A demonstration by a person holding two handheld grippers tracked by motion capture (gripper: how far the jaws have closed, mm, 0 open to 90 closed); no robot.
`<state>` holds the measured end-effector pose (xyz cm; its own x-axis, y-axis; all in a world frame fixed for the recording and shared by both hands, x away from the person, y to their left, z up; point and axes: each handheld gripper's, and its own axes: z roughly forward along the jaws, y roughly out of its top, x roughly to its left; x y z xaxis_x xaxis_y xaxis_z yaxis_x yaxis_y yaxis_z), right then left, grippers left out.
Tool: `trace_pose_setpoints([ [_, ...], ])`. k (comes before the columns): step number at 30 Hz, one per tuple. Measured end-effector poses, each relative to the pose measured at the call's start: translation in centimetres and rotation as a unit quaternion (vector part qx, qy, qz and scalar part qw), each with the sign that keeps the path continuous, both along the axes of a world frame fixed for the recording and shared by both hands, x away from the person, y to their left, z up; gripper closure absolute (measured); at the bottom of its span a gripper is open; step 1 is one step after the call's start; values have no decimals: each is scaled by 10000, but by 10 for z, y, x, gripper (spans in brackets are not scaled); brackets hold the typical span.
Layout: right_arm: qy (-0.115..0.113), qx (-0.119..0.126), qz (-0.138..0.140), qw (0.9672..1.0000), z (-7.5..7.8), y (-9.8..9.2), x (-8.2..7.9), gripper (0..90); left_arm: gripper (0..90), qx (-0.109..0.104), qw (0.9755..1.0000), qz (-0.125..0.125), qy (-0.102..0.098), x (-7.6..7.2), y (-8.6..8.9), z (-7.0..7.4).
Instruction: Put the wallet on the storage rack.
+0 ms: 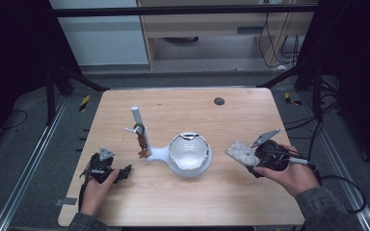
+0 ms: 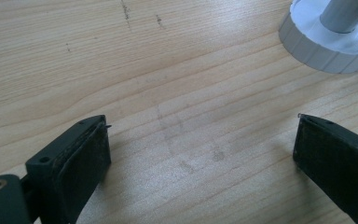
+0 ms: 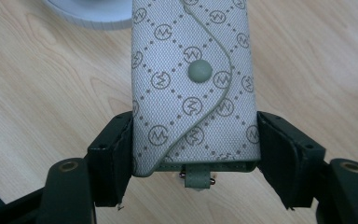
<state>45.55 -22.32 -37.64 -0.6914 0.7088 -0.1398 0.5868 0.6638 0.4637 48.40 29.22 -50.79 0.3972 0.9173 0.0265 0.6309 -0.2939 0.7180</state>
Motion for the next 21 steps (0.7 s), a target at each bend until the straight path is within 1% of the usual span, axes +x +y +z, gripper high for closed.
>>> trace_pose_setpoints([
  [1, 0, 0, 0, 10000, 0, 0, 0, 318, 30, 0, 10000, 0, 0, 0, 0, 0],
  [2, -27, -13, 66, 10000, 6, 3, -1, 318, 30, 0, 10000, -1, 1, 0, 0, 0],
  [3, -43, -32, 92, 9999, 9, 6, -1, 318, 29, 0, 10000, -1, 1, 0, 0, 0],
  [5, -60, -46, 136, 9999, 12, 8, -1, 319, 29, 1, 10000, -3, 3, 0, 0, 0],
  [6, -72, -49, 201, 9998, 17, 12, -2, 318, 28, 1, 10000, -4, 4, 0, 0, 0],
  [8, -77, -58, 258, 9996, 22, 16, -3, 319, 28, 0, 10000, -5, 5, 0, 0, 0],
  [9, -77, -58, 258, 9996, 22, 16, -3, 319, 28, 0, 10000, -5, 5, 0, 0, 0],
  [10, -85, -81, 303, 9995, 26, 20, -3, 319, 27, 2, 10000, -7, 5, 0, 0, 0],
  [12, -100, -92, 348, 9993, 28, 22, -3, 319, 27, 2, 10000, -9, 6, 0, 0, 0],
  [13, -107, -105, 402, 9991, 32, 27, -4, 319, 27, 2, 10000, -11, 8, 0, 0, 0],
  [17, -147, -193, 513, 9984, 40, 37, -4, 319, 26, 2, 10000, -14, 8, 0, 0, 0],
  [19, -142, -191, 527, 9983, 42, 39, -4, 320, 26, 2, 10000, -15, 10, 0, 0, 0],
  [21, -144, -234, 619, 9977, 45, 47, -3, 320, 25, 1, 10000, -15, 9, 0, 0, 0],
])
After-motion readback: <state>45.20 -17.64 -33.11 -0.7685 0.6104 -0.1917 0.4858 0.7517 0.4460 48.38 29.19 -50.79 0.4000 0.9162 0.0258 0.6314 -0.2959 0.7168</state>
